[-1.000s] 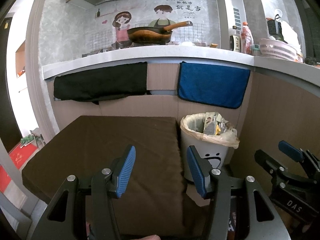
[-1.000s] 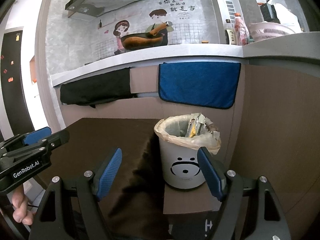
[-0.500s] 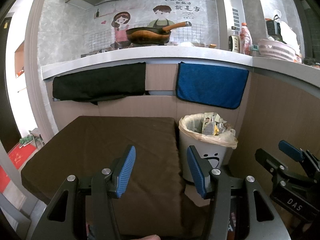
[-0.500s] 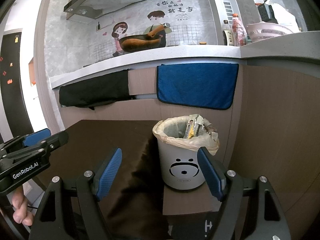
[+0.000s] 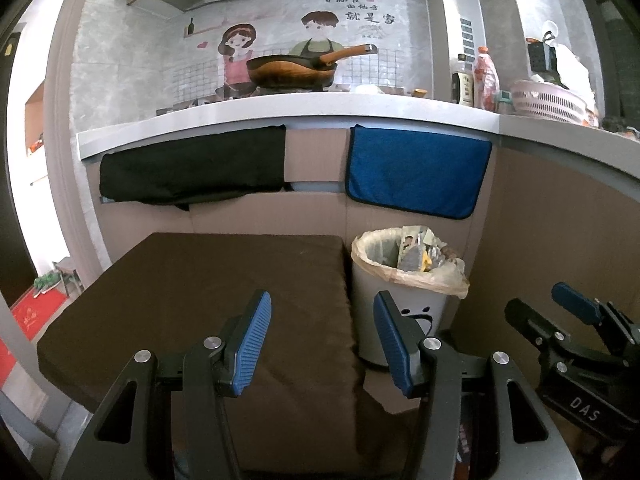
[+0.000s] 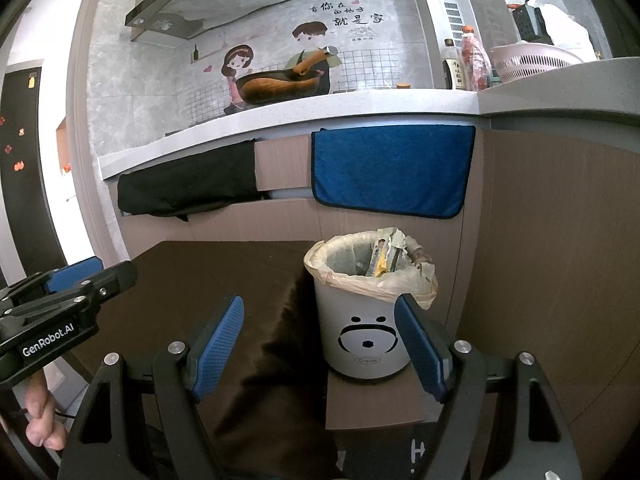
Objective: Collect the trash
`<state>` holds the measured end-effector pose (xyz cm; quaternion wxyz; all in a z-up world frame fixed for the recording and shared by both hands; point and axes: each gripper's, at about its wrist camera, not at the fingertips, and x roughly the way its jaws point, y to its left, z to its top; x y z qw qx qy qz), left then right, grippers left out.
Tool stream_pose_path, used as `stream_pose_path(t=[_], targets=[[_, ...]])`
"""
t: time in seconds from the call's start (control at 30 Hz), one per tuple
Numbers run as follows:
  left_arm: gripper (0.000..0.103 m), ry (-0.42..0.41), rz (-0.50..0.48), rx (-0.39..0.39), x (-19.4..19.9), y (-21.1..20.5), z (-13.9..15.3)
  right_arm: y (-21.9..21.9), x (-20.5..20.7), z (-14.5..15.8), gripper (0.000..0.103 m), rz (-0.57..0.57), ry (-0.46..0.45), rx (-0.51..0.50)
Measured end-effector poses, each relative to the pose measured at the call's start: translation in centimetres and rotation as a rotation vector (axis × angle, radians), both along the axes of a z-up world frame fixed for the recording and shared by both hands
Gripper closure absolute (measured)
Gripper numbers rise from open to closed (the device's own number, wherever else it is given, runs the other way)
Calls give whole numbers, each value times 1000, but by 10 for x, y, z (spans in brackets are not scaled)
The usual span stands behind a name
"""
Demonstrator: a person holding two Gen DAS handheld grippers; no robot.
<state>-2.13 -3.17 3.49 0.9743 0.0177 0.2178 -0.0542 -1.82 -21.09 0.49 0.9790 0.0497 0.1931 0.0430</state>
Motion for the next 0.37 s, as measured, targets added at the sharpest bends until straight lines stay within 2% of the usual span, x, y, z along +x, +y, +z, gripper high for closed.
stream_pose_path(t=[0.37], targets=[[49,25,-9,2,6,2,-3,-4,0,-1,28,-4,5,3]])
